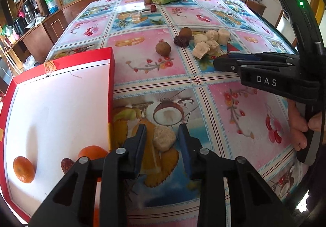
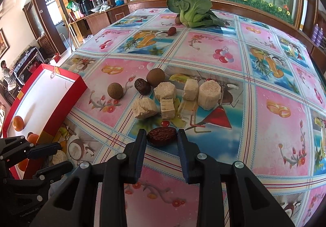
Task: Organize fruits
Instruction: 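Grasp a white cube with the left gripper while the right gripper grasps a red date, then carry the white cube and the date to the tray and release them, then grasp a white cube with the left gripper while the right gripper grasps a round white cake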
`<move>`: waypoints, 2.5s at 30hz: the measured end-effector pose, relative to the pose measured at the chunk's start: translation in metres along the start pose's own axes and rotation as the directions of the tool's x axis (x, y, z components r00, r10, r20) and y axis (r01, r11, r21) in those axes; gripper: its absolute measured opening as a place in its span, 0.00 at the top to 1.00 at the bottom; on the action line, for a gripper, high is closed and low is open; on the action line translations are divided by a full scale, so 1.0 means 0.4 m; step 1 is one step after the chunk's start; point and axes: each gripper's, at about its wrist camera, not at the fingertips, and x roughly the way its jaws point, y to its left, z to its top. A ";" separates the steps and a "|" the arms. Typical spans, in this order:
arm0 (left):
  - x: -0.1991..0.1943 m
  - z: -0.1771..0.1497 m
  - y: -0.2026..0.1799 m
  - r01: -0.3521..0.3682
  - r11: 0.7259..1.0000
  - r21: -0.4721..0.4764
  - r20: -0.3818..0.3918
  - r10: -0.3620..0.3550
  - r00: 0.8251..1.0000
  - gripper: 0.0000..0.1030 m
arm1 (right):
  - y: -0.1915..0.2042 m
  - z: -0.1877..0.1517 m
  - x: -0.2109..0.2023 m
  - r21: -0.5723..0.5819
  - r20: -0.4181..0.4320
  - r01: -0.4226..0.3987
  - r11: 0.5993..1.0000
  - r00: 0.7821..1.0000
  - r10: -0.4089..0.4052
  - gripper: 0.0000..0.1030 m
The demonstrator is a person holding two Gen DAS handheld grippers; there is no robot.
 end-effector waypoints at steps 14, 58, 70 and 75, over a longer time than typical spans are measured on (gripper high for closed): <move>-0.053 -0.010 -0.014 0.014 1.000 -0.010 0.069 -0.013 0.998 0.76 | 0.008 0.000 -0.067 0.014 0.141 -0.066 0.998 0.988 0.063 0.72; -0.197 -0.208 0.260 -0.317 0.922 -0.221 0.132 0.350 0.928 0.58 | 0.480 -0.061 -0.050 -0.314 0.046 -0.392 0.864 0.903 0.427 0.59; -0.214 -0.172 0.205 -0.300 0.936 -0.184 0.153 0.329 0.932 0.49 | 0.353 -0.014 -0.058 -0.154 0.146 -0.361 0.920 0.913 0.382 0.55; -0.224 -0.128 0.127 -0.267 0.958 -0.107 0.190 0.284 0.940 0.44 | 0.267 0.012 -0.068 -0.073 0.180 -0.351 0.934 0.916 0.358 0.55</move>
